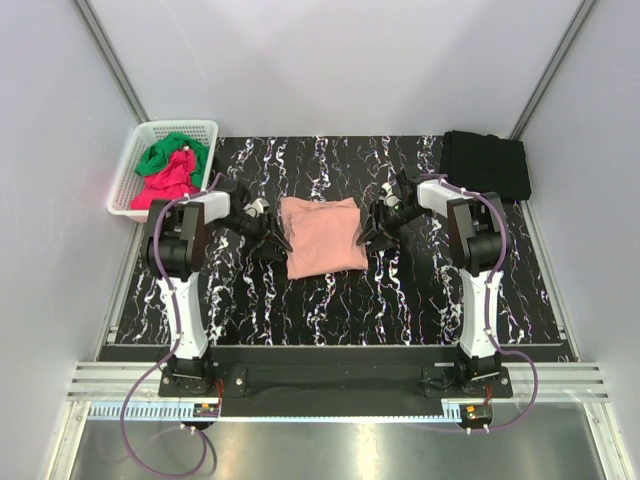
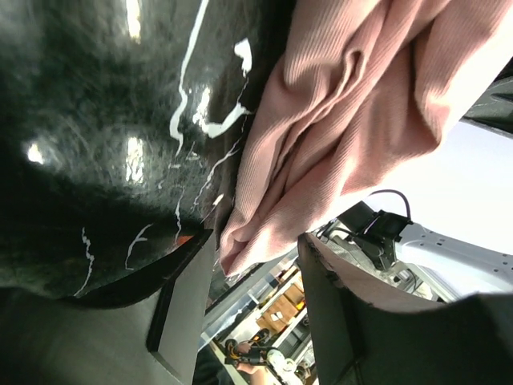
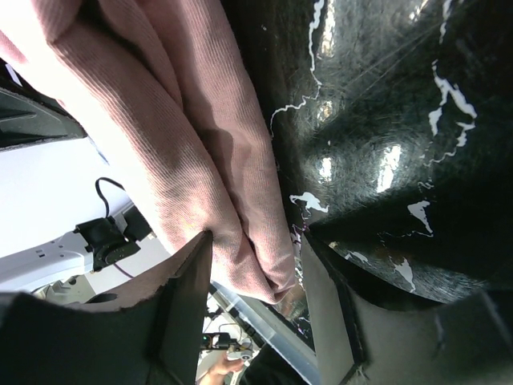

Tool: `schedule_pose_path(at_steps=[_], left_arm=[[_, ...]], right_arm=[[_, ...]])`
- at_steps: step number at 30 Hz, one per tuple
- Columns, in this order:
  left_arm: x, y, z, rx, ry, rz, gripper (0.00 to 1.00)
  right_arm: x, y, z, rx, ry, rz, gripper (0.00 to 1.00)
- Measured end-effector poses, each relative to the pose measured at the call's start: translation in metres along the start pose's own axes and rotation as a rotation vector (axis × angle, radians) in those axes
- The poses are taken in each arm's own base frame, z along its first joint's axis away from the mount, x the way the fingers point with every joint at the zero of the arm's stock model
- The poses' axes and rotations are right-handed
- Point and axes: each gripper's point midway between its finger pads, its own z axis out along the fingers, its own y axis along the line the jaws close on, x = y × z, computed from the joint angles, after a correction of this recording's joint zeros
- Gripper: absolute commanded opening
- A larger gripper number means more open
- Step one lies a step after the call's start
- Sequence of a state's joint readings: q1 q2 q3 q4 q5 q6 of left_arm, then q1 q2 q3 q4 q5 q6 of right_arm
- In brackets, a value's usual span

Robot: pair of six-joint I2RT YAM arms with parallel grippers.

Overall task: Fold and stack the t-shirts
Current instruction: Fold the tshirt

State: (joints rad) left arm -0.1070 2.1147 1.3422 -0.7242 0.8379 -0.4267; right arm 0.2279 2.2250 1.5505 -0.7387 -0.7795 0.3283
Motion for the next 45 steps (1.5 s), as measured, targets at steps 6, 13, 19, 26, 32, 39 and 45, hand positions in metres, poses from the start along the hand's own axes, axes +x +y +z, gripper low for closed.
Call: schedule_pose_path(at_steps=[6,13,19,26,32,39,45], left_arm=[[-0.003,-0.005,0.004,0.008,0.019,0.0,0.53],[-0.001,-0.018,0.018,0.009,0.048,0.041,0.53],[0.004,-0.024,0.026,0.006,0.066,0.059,0.52],[0.004,-0.024,0.027,0.005,0.066,0.06,0.52],[0.004,-0.024,0.027,0.005,0.066,0.06,0.52],[0.003,-0.02,0.032,0.0,0.07,0.054,0.12],[0.002,-0.019,0.033,0.007,0.073,0.059,0.0]], right_arm=[[-0.001,0.0,0.0,-0.001,0.001,0.002,0.55],[-0.004,0.004,0.004,-0.026,0.01,0.008,0.55],[-0.006,0.006,0.005,-0.036,0.015,0.011,0.55],[-0.005,0.01,0.01,-0.054,0.03,0.018,0.54],[-0.002,0.018,0.019,-0.069,0.054,0.009,0.55],[0.0,0.023,0.028,-0.067,0.066,0.004,0.27],[0.0,0.017,0.033,-0.056,0.066,0.012,0.0]])
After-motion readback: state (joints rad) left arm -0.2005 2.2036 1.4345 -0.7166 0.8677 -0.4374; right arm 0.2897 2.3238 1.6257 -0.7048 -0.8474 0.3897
